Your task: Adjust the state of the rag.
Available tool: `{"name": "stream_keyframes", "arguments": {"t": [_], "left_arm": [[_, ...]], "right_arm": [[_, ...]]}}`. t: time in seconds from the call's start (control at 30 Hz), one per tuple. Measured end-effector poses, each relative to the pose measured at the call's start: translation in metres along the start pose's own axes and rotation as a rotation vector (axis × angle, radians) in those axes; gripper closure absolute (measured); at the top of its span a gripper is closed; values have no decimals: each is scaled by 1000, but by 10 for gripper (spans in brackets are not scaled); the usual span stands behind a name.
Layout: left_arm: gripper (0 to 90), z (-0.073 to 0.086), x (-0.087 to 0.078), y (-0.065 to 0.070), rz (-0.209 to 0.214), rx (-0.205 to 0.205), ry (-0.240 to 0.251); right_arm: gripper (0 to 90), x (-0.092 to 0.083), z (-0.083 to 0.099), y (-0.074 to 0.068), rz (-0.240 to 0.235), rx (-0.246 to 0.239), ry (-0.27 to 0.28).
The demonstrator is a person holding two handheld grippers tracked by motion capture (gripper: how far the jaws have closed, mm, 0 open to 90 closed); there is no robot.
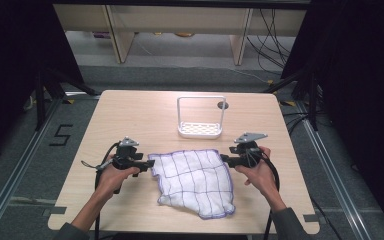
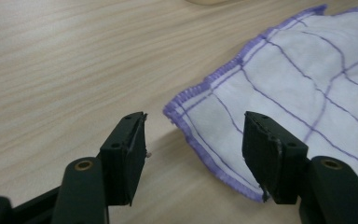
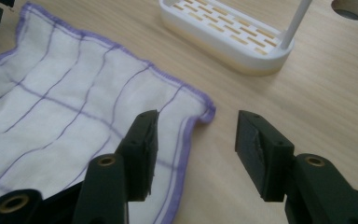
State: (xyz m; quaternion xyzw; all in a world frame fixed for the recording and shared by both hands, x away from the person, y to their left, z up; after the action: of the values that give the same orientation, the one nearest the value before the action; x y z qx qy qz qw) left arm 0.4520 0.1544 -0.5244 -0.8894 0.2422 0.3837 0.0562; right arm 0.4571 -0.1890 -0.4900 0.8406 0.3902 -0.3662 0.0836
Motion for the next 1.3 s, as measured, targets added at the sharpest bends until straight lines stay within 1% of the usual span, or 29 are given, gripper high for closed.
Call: {"name": "stream_keyframes", "arguments": {"t": [0.03,0.07,0.1,0.13,0.17,0.2,0.23,0.27,0.3,0.33,0.4,0.43,0.47,0.5,0.57,0.7,0.77,0.83,0.87,0.9,0.93,0.97,1.0,1.03,1.07,1.13,1.17,1.27,1.3], "left_arm": [[401,-1,4,0,2,-6,-1],[409,-1,7,0,-7,0,-4],[413,-2,10,0,-6,-1,-8],[420,-2,13,0,-10,-13,-23],[441,-4,18,-1,-6,-3,-10],[478,-5,21,-1,-5,-5,-5],[509,-5,23,-2,-3,9,-5],[577,-6,25,-1,0,27,-2],[618,-7,27,0,7,46,-8],[684,-7,29,1,15,61,-9],[798,-7,32,6,26,95,-14],[830,-8,33,7,22,107,-4],[846,-11,33,8,2,134,3],[855,-14,32,9,-1,149,9],[859,-24,29,10,-6,164,36],[857,-51,28,18,-17,172,89],[856,-65,32,25,-29,177,106],[846,-74,40,29,-36,195,96],[826,-76,45,30,-39,192,91],[811,-77,53,31,-35,178,71],[748,-77,56,31,-25,166,61],[736,-75,60,31,-23,155,62],[732,-74,61,30,-28,160,50],[732,-72,62,29,-26,159,46],[728,-70,63,27,-25,148,44],[679,-67,64,23,-28,119,32],[652,-66,64,20,-36,106,26],[564,-66,64,12,-54,86,20],[542,-66,64,10,-62,70,21]], "right_arm": [[528,8,-4,4,-1,6,10],[540,14,-7,6,-7,15,-14],[543,22,-10,10,5,2,-13],[554,25,-11,11,0,12,-46],[564,35,-12,13,5,-2,-41],[570,44,-13,16,3,-1,-73],[579,48,-13,17,5,0,-93],[592,53,-13,18,9,8,-106],[608,60,-13,19,8,0,-103],[644,65,-12,19,-4,12,-114],[752,70,-9,22,-4,-3,-155],[801,74,-7,23,-6,0,-141],[855,72,-7,23,-16,14,-138],[878,68,-8,23,1,3,-138],[884,62,-10,24,17,-7,-106],[885,36,-16,33,53,2,-56],[884,27,-17,41,76,9,-57],[883,25,-17,52,110,-1,-20],[877,22,-15,53,102,21,-61],[870,22,-13,55,105,21,-66],[822,25,-10,59,122,14,-78],[822,28,-9,61,136,4,-61],[813,27,-6,60,136,8,-102],[809,28,-5,60,140,14,-94],[801,27,-3,60,133,12,-114],[747,29,-1,61,137,41,-109],[715,29,-2,64,141,36,-104],[652,33,-2,67,143,72,-75],[639,33,-3,65,135,100,-94]]}}
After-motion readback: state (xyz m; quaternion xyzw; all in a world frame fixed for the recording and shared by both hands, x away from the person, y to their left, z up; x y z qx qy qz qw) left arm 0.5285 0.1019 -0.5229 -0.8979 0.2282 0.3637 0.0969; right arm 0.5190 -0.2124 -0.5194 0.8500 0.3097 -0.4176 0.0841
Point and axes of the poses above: each handheld gripper's, and its own axes: x roughly forward along the jaws, z roughly out of its underside, y roughly to its right, the point moved 5 cm from there along x, roughly forward along the jaws, and after that the axes turned 8 degrees about -z, right-handed, at the moved point
